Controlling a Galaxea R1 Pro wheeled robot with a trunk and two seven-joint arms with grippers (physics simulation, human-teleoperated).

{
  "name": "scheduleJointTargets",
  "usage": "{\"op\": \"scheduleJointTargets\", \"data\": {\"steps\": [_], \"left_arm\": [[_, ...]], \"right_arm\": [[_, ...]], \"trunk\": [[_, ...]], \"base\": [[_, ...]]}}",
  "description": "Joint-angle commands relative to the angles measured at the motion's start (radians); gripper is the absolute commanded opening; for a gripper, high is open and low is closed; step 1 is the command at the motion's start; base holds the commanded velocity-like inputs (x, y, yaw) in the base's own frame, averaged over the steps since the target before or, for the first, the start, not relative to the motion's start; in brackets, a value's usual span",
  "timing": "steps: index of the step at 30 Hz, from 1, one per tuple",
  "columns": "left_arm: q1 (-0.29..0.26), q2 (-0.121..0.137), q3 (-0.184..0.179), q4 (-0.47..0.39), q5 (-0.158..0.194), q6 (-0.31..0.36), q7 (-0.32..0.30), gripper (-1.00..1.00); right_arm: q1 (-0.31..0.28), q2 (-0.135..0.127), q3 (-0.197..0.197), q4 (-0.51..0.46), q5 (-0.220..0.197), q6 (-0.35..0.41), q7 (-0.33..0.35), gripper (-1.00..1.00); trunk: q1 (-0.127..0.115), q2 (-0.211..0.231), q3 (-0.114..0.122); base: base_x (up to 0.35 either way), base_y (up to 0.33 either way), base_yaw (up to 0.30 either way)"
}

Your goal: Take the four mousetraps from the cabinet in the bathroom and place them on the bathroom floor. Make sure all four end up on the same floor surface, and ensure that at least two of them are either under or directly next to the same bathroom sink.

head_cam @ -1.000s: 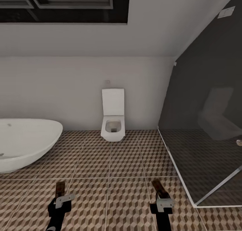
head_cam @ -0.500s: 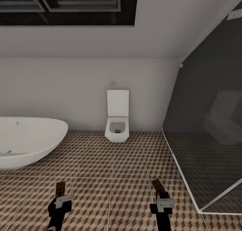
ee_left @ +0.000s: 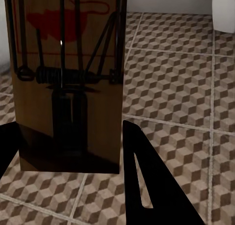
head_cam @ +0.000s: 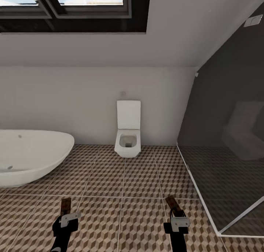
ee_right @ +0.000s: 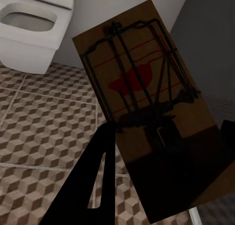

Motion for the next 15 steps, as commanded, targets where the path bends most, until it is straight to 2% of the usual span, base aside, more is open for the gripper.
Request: {"op": "scheduleJointTargets", "data": {"steps": [1, 15], "left_arm": [[-0.001, -0.001, -0.008, 0.003, -0.005, -0.002, 0.010, -1.00], [-0.001, -0.001, -0.008, 0.003, -0.005, -0.002, 0.010, -1.00]], "right_arm": [[-0.001, 0.000, 0.001, 0.001, 0.007, 0.000, -0.009, -1.00], [0.000, 0.000, 0.001, 0.001, 0.007, 0.002, -0.009, -1.00]], "trunk": [[0.001, -0.002, 0.000], [0.001, -0.002, 0.023]], "base": [[0.000, 0.000, 0.000], [0.000, 0.000, 0.000]]}}
